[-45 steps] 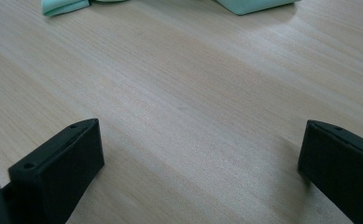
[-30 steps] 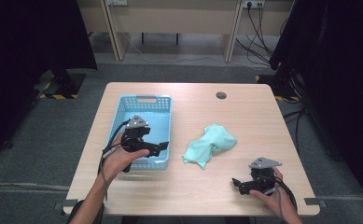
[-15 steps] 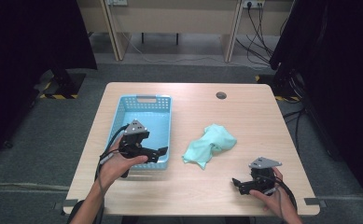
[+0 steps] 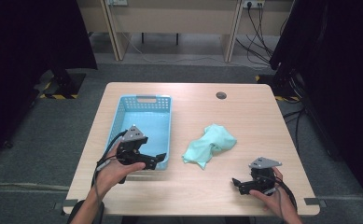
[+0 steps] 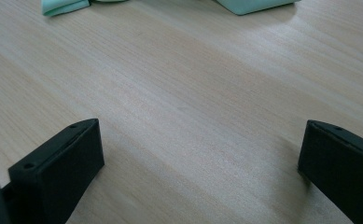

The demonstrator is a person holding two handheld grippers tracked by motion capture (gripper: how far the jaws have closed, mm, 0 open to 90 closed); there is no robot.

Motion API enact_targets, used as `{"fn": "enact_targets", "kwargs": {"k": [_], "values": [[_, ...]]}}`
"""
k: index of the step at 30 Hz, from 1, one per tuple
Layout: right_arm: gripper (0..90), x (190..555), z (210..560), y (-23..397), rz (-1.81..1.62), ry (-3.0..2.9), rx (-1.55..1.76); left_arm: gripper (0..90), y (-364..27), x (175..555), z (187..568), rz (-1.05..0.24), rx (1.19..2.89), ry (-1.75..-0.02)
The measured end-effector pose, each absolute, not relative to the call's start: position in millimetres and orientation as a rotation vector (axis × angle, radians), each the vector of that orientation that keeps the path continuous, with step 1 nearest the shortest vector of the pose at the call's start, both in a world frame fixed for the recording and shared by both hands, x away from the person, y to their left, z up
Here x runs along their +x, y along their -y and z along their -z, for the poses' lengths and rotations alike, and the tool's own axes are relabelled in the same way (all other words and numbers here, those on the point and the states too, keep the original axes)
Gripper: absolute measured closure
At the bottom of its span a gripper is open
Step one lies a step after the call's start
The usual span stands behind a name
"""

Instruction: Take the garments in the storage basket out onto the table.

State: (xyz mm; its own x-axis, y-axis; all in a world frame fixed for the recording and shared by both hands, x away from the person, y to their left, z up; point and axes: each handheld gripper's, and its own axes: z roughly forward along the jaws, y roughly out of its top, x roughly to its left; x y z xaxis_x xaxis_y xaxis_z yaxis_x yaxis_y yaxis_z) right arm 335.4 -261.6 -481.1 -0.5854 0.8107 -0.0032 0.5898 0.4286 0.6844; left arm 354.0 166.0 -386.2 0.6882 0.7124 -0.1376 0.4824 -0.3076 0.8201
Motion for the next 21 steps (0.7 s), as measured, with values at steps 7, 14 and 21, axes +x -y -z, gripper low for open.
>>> {"fn": "enact_targets", "kwargs": {"k": [7,14,21], "values": [[0.3,335,481,262,-0.930,-2.354,1.202,6.7,-173,345,389,-0.315,1.963,-0.928],[0.3,335,481,262,-0.930,-2.354,1.203,6.7,-176,336,393,-0.310,1.963,-0.928],[0.3,335,481,262,-0.930,-2.354,1.202,6.6,-176,326,396,-0.308,1.964,-0.919]]}}
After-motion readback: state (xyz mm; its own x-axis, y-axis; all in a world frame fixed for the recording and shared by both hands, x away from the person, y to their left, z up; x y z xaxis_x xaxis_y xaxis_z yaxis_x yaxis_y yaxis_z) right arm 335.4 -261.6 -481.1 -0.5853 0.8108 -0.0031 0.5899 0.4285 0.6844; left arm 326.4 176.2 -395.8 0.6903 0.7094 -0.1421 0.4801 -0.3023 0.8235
